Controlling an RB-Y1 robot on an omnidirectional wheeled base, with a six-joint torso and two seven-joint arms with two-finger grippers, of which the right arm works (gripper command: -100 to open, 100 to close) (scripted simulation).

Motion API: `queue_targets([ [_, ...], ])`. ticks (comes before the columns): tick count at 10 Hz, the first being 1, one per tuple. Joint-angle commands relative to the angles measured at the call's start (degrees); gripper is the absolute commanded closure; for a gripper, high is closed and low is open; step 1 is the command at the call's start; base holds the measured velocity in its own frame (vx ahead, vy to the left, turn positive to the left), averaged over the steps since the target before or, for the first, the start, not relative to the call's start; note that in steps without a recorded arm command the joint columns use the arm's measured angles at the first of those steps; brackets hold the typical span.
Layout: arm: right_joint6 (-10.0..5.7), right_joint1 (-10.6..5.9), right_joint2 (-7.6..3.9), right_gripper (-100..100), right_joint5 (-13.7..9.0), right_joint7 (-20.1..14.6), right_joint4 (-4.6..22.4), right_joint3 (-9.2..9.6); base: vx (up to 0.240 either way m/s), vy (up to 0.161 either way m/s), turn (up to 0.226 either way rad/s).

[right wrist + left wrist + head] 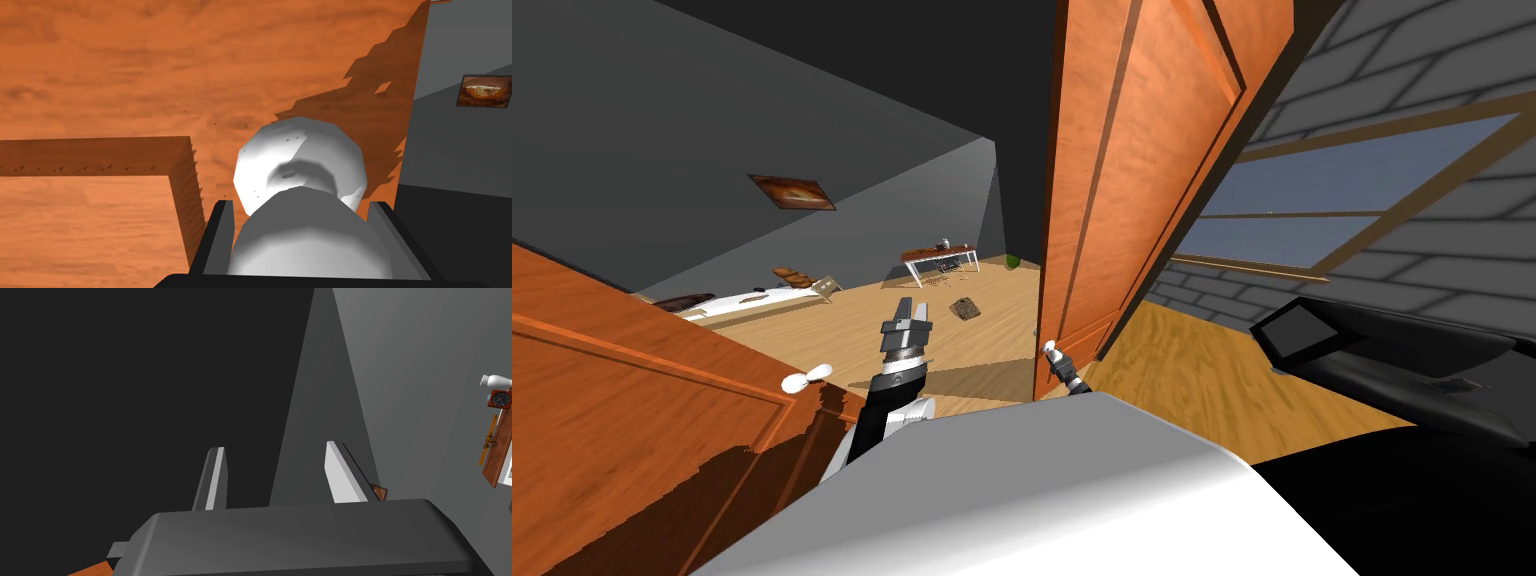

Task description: Push the door open

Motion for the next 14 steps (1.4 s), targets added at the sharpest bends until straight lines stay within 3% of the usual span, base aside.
queue_targets([
  [1, -0.16, -0.02, 0.07, 100, -0.03, 0.0, -0.11, 0.02, 0.0, 0.0, 0.0],
  [14, 0.32, -1.77, 0.07, 100, -4.47, -18.26, 1.66, 2.13, 0.033, 0.012, -0.026],
])
